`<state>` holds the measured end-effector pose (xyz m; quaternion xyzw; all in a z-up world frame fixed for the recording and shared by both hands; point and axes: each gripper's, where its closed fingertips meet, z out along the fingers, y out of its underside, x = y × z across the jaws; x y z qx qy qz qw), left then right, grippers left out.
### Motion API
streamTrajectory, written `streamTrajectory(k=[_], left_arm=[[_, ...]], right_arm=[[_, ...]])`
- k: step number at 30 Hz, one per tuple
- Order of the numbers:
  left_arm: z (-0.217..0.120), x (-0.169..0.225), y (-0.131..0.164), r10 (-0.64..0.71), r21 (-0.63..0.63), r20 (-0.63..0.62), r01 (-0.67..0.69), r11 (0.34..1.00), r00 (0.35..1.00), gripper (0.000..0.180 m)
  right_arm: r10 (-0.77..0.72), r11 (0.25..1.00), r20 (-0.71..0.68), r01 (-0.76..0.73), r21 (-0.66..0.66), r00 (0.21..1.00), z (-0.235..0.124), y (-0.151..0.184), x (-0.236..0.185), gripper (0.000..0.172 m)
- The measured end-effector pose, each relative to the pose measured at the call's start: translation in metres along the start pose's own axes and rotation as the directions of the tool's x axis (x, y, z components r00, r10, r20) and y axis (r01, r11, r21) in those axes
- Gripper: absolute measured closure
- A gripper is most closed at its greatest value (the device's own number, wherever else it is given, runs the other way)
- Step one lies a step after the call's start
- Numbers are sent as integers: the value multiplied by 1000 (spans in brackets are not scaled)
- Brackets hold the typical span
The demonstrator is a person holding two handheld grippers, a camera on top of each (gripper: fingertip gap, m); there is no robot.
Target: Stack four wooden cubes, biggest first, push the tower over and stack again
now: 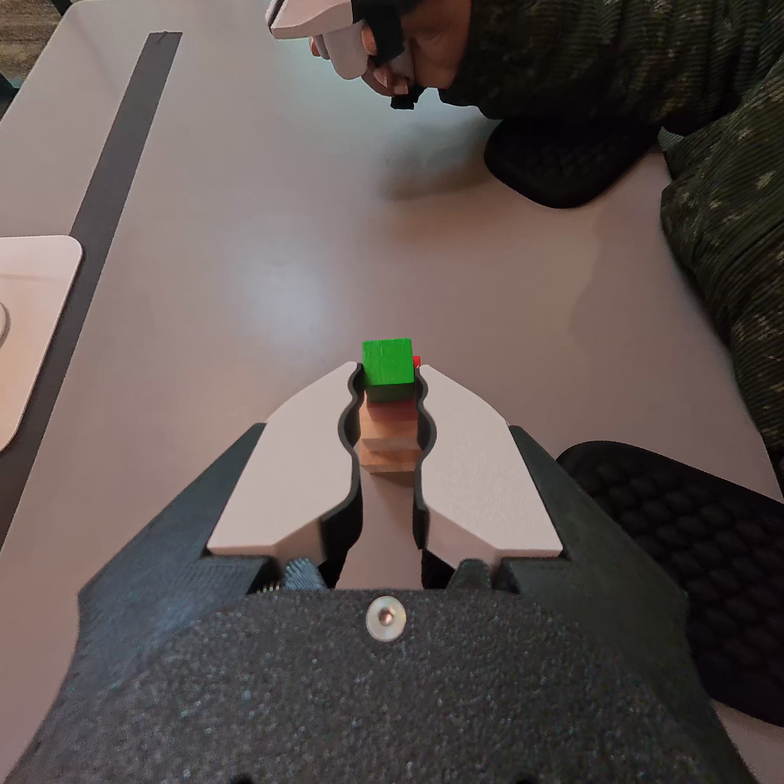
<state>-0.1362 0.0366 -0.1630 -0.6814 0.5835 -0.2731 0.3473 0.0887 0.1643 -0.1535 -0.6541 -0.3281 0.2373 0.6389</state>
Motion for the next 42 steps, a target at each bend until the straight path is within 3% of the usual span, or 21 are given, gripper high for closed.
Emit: streamTrajectory(k=[23,26,30,33,35,38,42], left_arm=[[-4,3,-1,13,37,-39,-11,999,999,152],[-14,5,-9,-25,116,-27,28,993,999,148],[-42,-8,-24,-156,390,77,114,914,985,157],[-64,-29,-14,-334,552,273,137,822,902,180],[-76,-40,3,-471,621,405,142,771,784,180],[-84,-46,35,-599,634,568,164,755,564,180],[-69,-35,70,-668,596,648,302,744,365,180]], right_arm=[[2,1000,2,-2,-15,1000,2,5,0,171],[1,1000,-7,-1,-7,1000,1,3,2,171],[2,1000,-24,-2,13,1000,-2,-2,4,171],[2,1000,-37,-1,18,999,-3,-3,7,171],[0,1000,-46,1,25,999,-4,-5,8,171],[7,999,-69,-3,51,998,-8,-12,12,171],[25,996,-116,-15,86,993,-19,-27,20,172]])
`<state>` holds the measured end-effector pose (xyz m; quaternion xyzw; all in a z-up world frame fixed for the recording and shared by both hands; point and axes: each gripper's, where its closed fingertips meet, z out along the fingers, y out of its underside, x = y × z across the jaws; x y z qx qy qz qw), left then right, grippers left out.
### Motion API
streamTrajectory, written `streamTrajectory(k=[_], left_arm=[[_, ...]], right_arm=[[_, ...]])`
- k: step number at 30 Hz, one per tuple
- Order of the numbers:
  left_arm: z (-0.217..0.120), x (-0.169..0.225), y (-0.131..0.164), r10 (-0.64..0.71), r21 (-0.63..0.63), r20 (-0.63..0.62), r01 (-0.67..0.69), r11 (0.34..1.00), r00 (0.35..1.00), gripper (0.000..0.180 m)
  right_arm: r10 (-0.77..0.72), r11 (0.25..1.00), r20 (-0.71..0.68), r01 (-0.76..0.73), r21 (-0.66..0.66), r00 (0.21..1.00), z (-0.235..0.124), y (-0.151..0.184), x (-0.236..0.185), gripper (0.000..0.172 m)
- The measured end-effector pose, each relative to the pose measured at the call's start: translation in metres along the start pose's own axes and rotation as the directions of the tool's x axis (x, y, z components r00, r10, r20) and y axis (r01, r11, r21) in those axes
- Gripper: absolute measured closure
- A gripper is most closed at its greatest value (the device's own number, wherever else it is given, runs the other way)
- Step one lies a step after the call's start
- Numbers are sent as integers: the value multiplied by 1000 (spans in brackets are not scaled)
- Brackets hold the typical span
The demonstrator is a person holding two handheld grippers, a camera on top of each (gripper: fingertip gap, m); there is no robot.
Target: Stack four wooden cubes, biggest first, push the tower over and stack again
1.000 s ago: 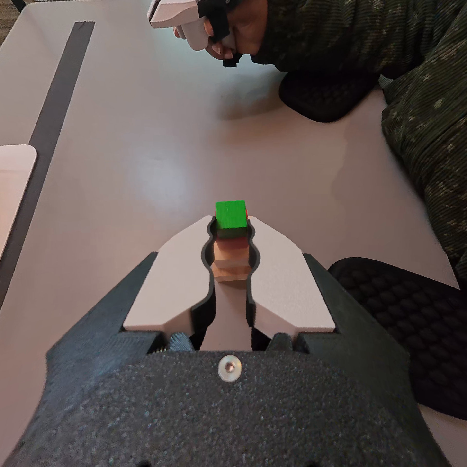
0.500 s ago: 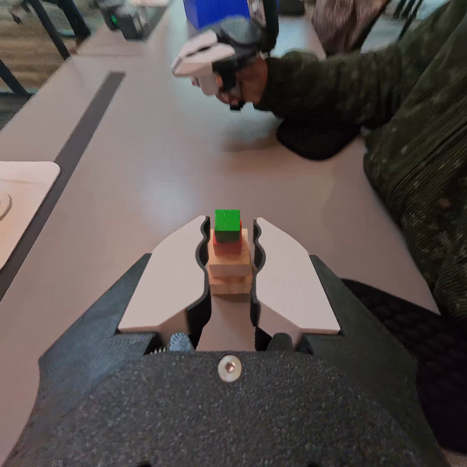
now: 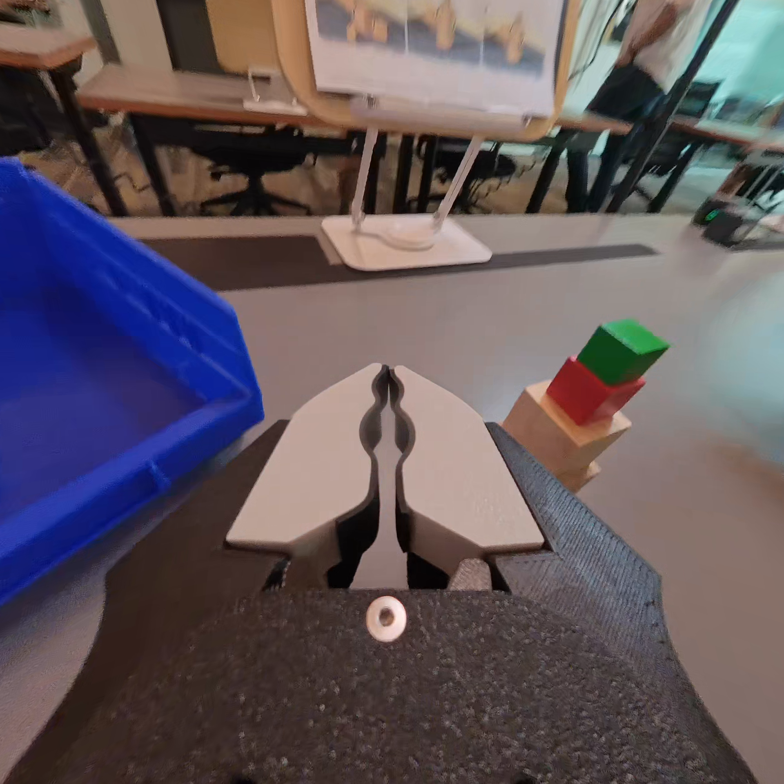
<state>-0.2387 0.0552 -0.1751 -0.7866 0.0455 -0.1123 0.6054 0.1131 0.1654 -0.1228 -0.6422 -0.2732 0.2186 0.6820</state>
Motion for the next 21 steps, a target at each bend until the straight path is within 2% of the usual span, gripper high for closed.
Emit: streamTrajectory(k=[4,7,9,11,15,21], left_arm=[[-1,11,30,133,-139,96,-119,983,986,180],[8,25,43,216,-214,95,-192,958,972,180],[23,40,55,248,-280,49,-225,933,967,180],[39,62,51,322,-265,13,-307,914,947,180],[74,115,31,517,-188,-45,-515,836,855,180],[109,202,14,643,-26,-170,-655,755,747,180]], right_arm=[[15,1000,-59,-13,24,998,-19,-14,10,171],[62,997,-77,-58,51,995,-36,-17,15,171],[94,994,-80,-88,67,992,-45,-16,17,171],[122,990,-79,-115,81,989,-51,-15,20,171],[164,982,-83,-154,109,983,-57,-16,27,172],[118,990,-90,-109,95,989,-56,-14,25,171]])
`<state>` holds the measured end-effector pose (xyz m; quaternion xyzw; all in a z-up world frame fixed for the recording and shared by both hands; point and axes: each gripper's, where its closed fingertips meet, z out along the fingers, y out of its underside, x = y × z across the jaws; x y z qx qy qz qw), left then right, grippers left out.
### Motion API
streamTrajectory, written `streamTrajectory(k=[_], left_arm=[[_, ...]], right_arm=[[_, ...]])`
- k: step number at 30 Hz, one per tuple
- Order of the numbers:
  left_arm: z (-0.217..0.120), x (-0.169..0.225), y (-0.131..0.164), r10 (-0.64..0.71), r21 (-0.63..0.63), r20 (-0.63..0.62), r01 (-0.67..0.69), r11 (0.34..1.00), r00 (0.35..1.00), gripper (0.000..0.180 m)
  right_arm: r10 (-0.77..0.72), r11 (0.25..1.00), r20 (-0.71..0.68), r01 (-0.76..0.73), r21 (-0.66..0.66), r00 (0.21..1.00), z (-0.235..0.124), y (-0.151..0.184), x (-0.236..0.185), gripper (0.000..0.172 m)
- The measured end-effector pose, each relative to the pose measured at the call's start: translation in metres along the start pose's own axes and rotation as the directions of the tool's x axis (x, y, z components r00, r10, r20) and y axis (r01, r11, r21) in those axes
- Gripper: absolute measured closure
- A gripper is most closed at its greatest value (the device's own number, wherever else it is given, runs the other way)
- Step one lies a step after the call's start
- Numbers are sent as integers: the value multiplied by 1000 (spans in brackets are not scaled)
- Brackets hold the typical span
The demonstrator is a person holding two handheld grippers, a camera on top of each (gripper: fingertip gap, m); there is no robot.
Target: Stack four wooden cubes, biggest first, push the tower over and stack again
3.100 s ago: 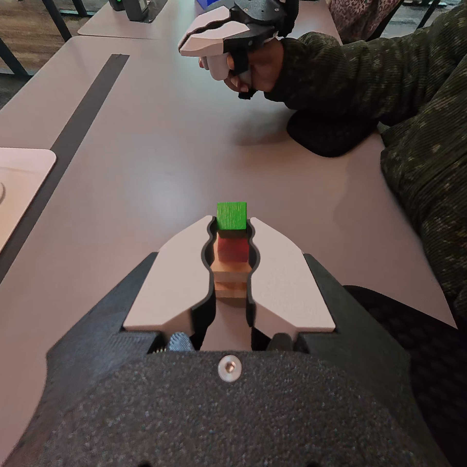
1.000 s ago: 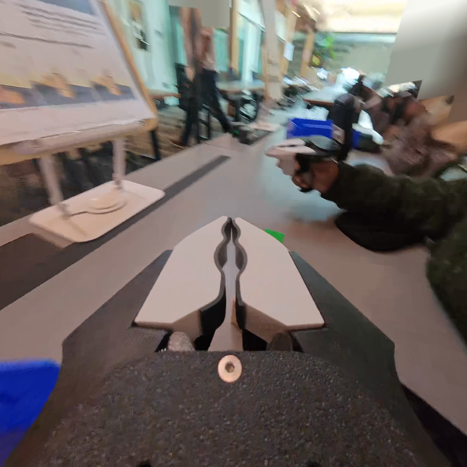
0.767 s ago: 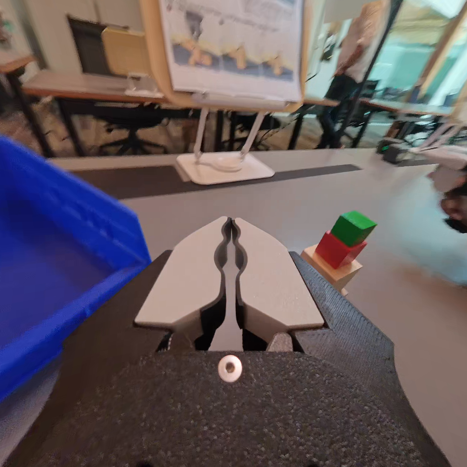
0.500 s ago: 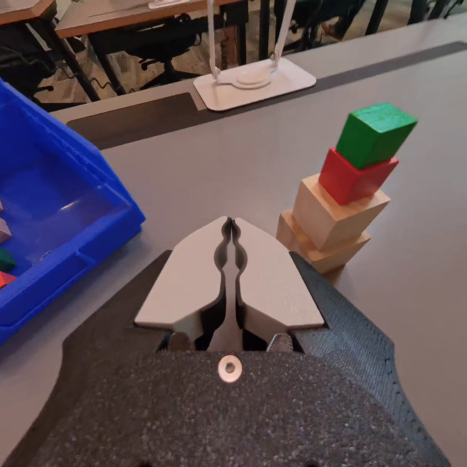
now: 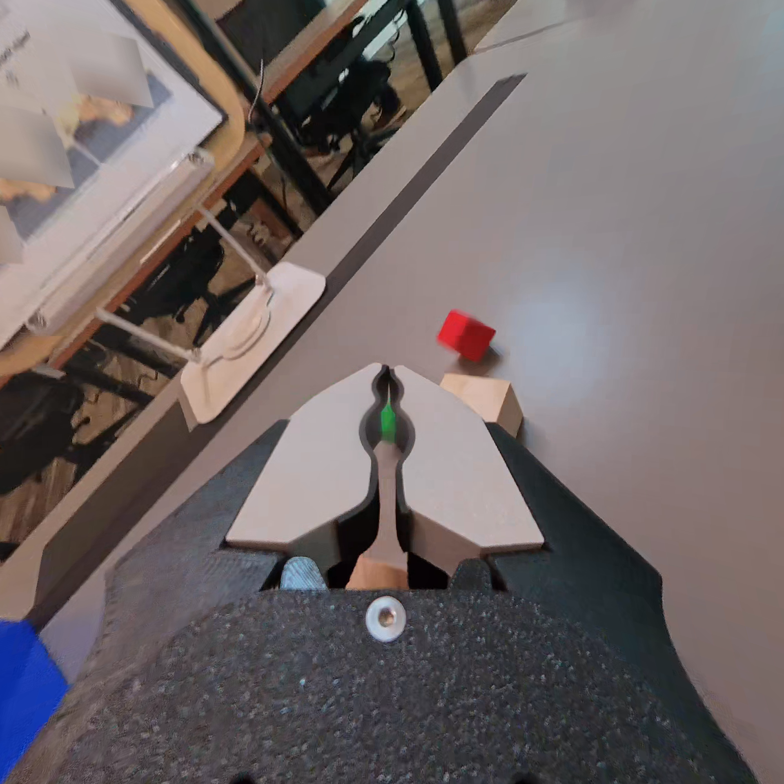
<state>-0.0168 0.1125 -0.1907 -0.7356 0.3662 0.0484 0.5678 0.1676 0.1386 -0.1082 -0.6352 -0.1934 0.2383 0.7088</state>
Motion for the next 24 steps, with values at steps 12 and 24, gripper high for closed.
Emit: streamTrajectory(k=[12,24], left_arm=[[-49,-86,-14,-377,286,-102,390,875,921,180],[-60,-176,52,-603,458,-100,575,678,791,180]], right_arm=[[-22,999,20,22,-34,1000,5,11,-5,171],[-74,995,94,80,-57,993,9,24,-21,171]])
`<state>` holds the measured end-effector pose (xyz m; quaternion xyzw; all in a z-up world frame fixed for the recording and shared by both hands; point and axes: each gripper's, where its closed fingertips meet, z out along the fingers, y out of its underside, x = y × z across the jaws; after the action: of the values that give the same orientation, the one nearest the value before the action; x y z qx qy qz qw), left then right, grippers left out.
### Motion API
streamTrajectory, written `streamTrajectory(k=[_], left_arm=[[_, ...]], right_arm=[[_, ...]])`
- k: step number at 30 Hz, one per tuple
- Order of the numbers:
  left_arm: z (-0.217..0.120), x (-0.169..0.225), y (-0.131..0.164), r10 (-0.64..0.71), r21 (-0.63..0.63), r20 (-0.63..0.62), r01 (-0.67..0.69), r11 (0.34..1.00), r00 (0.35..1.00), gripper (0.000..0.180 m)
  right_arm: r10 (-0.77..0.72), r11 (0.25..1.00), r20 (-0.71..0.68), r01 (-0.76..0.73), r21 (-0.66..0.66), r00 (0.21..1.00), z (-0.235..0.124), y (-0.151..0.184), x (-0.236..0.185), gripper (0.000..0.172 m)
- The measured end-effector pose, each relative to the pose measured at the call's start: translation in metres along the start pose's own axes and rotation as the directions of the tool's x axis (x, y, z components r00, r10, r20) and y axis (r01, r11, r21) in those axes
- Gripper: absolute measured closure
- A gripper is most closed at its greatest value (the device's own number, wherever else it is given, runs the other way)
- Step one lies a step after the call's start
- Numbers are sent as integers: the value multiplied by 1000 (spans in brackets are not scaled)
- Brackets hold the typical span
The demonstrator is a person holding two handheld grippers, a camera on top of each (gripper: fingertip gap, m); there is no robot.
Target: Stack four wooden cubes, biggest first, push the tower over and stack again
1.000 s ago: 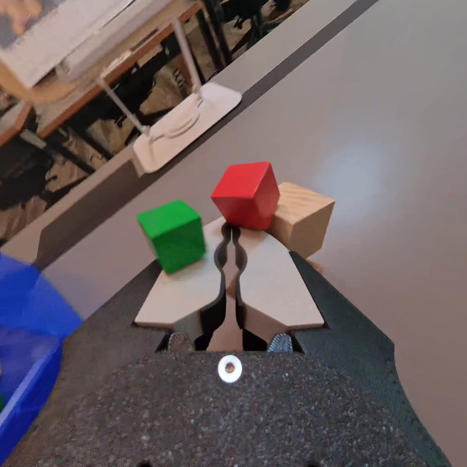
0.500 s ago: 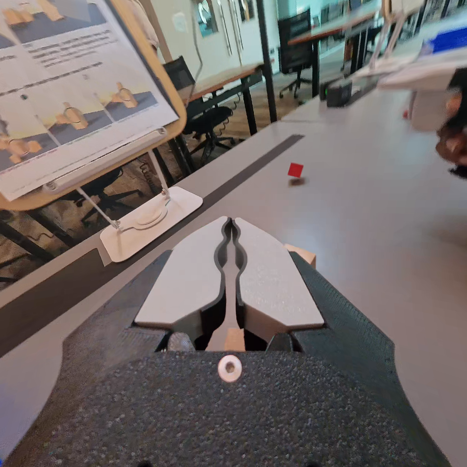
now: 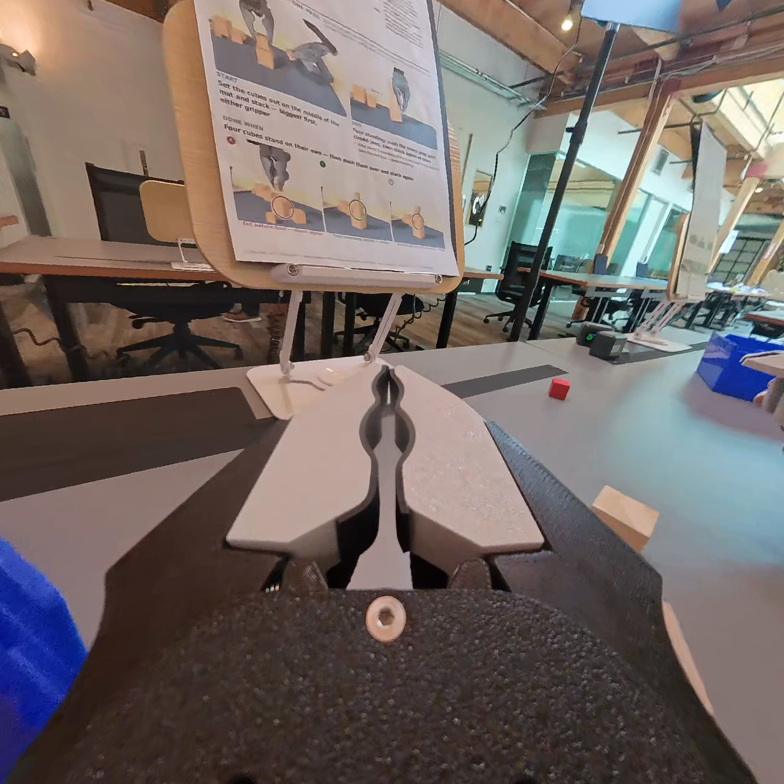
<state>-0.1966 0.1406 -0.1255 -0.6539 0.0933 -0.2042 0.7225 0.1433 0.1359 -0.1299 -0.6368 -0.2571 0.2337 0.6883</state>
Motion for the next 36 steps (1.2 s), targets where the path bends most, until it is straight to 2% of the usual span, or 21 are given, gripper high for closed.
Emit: streamTrajectory(k=[6,8,11,14,16,19,21,22,23,24,26,28,29,33,34,36], left_arm=[[3,7,13,14,-61,-60,-18,998,998,180],[3,21,22,30,-121,-166,-51,991,986,180],[-6,41,42,2,-278,-325,-97,956,946,177],[-29,64,52,-83,-408,-475,-136,903,876,157],[-46,77,63,-106,-499,-523,-203,842,846,131],[-60,99,83,-55,-573,-547,-325,752,835,99],[-64,116,105,-41,-640,-551,-391,661,834,86],[-63,117,118,11,-670,-542,-441,598,840,90],[-64,114,132,84,-691,-543,-501,521,836,107],[-65,115,141,130,-689,-562,-549,473,817,119],[-64,132,139,85,-657,-612,-565,499,786,119],[-59,157,127,37,-577,-662,-540,613,749,119],[-59,168,123,20,-547,-690,-539,641,724,119],[-61,206,110,17,-425,-768,-530,734,640,119],[-61,212,107,20,-407,-777,-525,747,630,119],[-61,218,106,34,-384,-788,-533,753,615,119]], right_arm=[[-43,998,120,49,-45,992,7,13,-25,171],[-83,993,154,94,-69,985,10,20,-35,171],[-122,985,174,141,-100,977,13,28,-43,171],[-115,984,175,136,-111,978,14,32,-42,171],[-106,985,166,126,-114,980,14,32,-39,171],[-90,986,151,110,-126,984,14,35,-35,171],[-88,984,145,109,-141,985,15,38,-33,171],[-91,983,146,112,-144,985,15,38,-33,171],[-94,983,148,115,-145,985,15,38,-34,171],[-98,982,152,120,-143,984,15,38,-35,171],[-96,984,185,122,-132,978,14,35,-41,171],[-70,988,295,108,-114,953,11,31,-60,171],[-55,989,372,102,-109,927,8,29,-75,171],[3,972,641,148,-181,767,-7,35,-140,109],[18,963,680,170,-209,733,-11,40,-153,97],[27,943,742,230,-241,670,-18,50,-176,83]])
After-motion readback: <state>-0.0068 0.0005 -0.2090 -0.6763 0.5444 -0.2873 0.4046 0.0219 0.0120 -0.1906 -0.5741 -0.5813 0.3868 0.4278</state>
